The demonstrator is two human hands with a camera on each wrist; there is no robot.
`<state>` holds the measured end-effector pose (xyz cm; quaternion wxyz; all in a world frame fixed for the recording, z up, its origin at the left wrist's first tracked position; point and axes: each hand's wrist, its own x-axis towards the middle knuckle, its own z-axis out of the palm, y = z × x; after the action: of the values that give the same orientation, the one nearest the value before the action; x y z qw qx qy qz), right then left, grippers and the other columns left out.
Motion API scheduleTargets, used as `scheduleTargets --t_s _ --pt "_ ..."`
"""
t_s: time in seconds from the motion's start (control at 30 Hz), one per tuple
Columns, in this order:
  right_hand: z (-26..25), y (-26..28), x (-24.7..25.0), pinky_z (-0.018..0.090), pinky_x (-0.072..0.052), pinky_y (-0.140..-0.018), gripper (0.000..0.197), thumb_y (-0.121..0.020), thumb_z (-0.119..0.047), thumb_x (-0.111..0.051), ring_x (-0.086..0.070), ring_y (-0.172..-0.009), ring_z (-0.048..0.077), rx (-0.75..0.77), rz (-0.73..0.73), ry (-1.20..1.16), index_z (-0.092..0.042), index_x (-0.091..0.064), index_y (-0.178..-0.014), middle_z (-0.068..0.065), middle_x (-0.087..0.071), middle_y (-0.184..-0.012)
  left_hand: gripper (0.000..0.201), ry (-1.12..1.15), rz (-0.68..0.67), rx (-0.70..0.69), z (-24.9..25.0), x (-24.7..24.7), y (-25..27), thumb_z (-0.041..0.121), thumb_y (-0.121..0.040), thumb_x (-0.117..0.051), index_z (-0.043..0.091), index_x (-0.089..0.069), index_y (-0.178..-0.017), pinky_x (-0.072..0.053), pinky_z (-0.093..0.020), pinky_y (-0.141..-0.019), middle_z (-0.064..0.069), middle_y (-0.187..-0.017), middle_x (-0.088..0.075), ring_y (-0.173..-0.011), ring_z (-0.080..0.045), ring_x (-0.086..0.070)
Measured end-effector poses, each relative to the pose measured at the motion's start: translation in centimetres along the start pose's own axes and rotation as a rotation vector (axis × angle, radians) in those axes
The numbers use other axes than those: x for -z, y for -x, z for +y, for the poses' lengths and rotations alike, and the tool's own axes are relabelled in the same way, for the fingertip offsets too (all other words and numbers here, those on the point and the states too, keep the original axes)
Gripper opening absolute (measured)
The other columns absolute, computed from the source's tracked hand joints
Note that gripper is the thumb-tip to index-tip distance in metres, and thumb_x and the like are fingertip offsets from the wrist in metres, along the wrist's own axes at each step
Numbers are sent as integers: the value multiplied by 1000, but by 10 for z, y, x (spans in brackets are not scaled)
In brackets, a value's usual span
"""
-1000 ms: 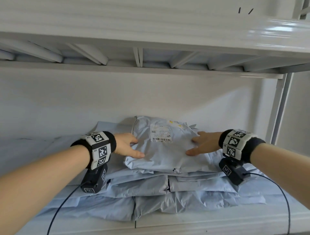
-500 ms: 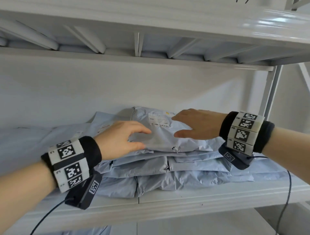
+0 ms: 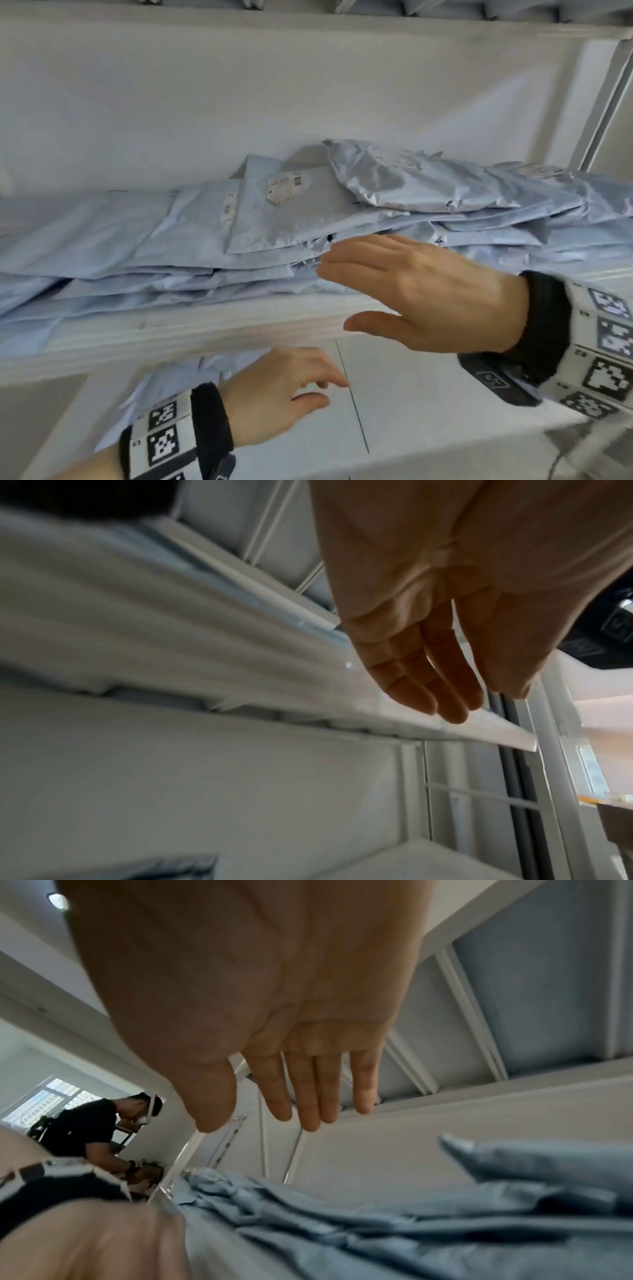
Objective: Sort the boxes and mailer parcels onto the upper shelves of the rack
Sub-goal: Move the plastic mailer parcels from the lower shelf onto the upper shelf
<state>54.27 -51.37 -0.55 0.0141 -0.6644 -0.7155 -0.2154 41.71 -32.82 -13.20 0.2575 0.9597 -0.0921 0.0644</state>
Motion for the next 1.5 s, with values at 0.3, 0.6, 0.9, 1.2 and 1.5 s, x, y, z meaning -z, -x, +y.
scheduleTargets --t_s 0.3,0.6,0.9,1.2,1.5 --pt "-142 -21 -155 41 -49 -97 49 -90 -36 -64 -53 -126 26 -164 -98 -207 -12 -56 -132 7 -56 -136 25 111 -99 452 -146 -74 185 16 -90 -63 32 -63 -109 -36 -4 -79 16 -111 -57 -92 4 -54" --pt "-206 -35 -300 29 -34 -109 52 -99 -40 -44 -39 -133 14 -422 -501 -462 -25 -32 -148 -5 -31 -153 41 84 2 792 -227 -90 282 14 -89 -64 17 -56 -129 -29 -18 -107 1 -137 -45 -127 -13 -45" --pt "-210 -99 -393 28 -39 -101 53 -95 -25 -57 -49 -125 21 -727 -591 -842 -16 -39 -144 5 -45 -142 70 -7 134 1270 -285 -86 304 28 -82 -70 8 -38 -141 -30 -38 -110 -18 -143 -37 -132 -34 -35" --pt "-197 -168 -454 41 -46 -99 62 -91 -14 -64 -57 -114 31 -1135 -581 -1210 -3 -35 -144 15 -57 -131 104 264 275 1488 -331 -87 295 30 -80 -75 7 -3 -151 -34 -47 -109 -21 -147 -39 -132 -39 -40" --pt "-195 -192 -472 42 -55 -77 24 -84 -10 -64 -59 -74 29 -1209 -598 -1293 -3 -59 -107 14 -64 -86 51 395 223 1448 -327 -102 275 18 -83 -72 13 -49 -128 -42 -25 -73 -9 -123 -58 -101 -23 -57"
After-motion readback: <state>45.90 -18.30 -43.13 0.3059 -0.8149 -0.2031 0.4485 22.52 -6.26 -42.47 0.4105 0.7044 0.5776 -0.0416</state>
